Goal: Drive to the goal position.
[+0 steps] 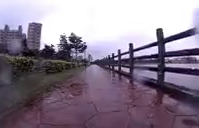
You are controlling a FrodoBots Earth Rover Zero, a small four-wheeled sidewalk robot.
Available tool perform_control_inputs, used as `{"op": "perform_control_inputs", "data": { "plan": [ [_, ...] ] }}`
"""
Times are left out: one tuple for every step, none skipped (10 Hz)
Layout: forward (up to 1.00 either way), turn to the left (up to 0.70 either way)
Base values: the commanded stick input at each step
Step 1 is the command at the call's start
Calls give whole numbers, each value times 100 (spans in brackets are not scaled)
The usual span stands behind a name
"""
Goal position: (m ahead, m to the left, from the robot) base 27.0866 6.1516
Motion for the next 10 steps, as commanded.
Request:
{"op": "perform_control_inputs", "data": {
  "plan": [
    [100, 0],
    [100, 0],
    [100, 0],
    [100, 0],
    [100, 0],
    [100, 0],
    [100, 0],
    [100, 0],
    [100, 0],
    [100, 0]
  ]
}}
